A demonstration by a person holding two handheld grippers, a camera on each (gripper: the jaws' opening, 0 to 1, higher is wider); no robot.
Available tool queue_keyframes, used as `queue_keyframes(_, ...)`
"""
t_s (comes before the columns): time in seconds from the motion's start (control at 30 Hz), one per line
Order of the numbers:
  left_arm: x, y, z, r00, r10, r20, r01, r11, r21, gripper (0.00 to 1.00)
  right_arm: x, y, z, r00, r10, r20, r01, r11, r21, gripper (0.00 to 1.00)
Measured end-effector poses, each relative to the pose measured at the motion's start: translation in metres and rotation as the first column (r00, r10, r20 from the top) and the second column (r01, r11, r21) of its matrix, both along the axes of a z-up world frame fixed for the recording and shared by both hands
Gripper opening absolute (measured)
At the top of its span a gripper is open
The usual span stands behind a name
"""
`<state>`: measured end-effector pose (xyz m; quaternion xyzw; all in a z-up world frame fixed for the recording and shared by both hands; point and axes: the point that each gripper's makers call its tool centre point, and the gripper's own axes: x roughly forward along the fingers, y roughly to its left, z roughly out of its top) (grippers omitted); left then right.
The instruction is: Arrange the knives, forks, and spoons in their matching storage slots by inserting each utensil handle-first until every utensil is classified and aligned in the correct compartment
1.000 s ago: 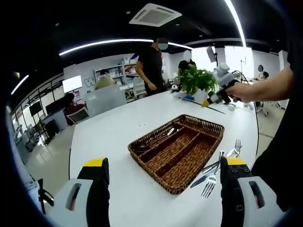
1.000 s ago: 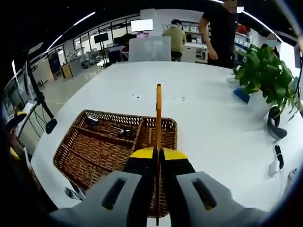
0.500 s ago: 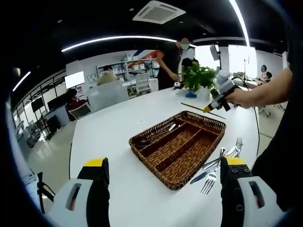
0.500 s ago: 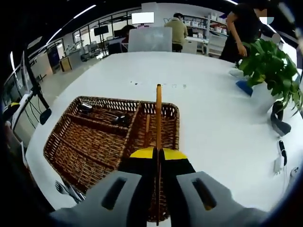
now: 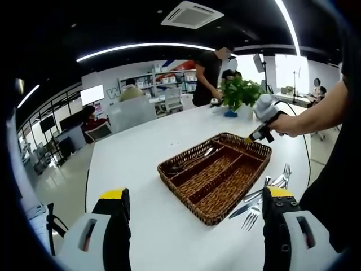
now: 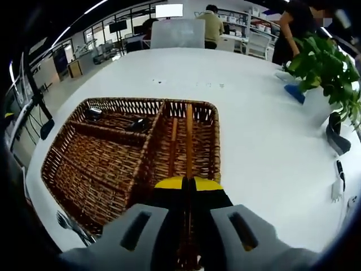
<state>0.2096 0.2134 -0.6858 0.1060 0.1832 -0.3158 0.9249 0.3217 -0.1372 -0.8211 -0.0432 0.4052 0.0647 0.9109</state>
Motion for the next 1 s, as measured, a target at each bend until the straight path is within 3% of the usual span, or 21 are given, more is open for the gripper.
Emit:
queue_keyframes(0.43,-0.005,0.003,0.001,1.0,0.01,-0.001,-0.01,1.0,-0.004,1.0,0.002,0.005,-0.025,0.998,-0.027,-0.058,0.027,1.0,-0.004,0.02)
queue_keyframes(1.0,-0.011,0.006,-0.005,1.0,0.015,-0.018,-0.015,1.0,0.003,1.0,0.004,0.004,-0.038,0.998,-0.014,-0.062,0.013,1.0,-0.014,0.03)
